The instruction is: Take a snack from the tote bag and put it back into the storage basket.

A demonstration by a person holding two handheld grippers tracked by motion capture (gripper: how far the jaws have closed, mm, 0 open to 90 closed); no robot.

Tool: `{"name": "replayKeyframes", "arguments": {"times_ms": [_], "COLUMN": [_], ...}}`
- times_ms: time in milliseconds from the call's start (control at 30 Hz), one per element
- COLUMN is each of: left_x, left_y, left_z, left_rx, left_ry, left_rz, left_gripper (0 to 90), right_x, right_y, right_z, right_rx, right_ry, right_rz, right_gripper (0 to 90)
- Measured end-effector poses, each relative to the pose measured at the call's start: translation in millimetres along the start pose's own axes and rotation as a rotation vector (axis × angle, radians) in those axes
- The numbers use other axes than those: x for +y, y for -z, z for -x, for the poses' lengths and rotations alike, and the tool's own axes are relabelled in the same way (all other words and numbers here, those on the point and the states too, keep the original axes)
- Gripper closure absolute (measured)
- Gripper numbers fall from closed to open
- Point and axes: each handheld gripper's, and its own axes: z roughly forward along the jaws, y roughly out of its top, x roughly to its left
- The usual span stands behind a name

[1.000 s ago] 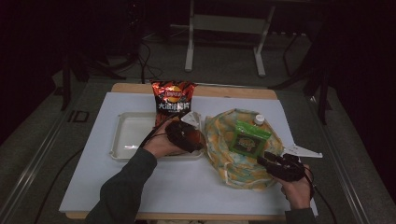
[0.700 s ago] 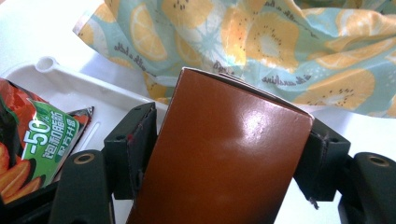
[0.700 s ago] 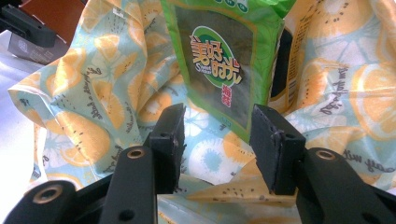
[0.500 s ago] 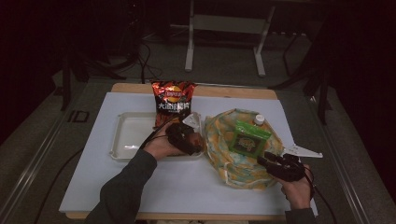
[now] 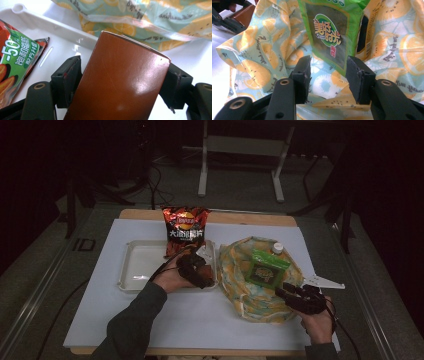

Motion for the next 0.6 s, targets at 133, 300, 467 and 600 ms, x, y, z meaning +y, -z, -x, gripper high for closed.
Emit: {"name": "replayKeyframes", "arguments": {"times_ms": [133, 300, 467, 600], "left_x": [-0.3, -0.3, -0.5, -0.8], "left_y": [-4.3, -7.8, -7.6, -8.9], "left_z": [0.2, 1.5, -0.7, -2.2], "left_rx": [0.013, 0.021, 0.001, -0.036], "left_ry": [-0.005, -0.008, 0.015, 0.040], "left_rz": [-0.032, -0.050, -0.045, -0.036], "left_gripper": [26.1, 25.9, 25.6, 24.4], "right_x": [-0.1, -0.1, -0.1, 0.0], "right_y": [-0.1, 0.1, -0.1, -0.5], "right_z": [0.0, 0.2, 0.5, 0.2], "right_rx": [-0.001, 0.000, -0.001, 0.000], "right_ry": [-0.001, -0.001, -0.001, 0.001], "right_rz": [-0.001, 0.000, -0.001, -0.001], "right_gripper": [55.0, 55.1, 55.0, 55.0]}}
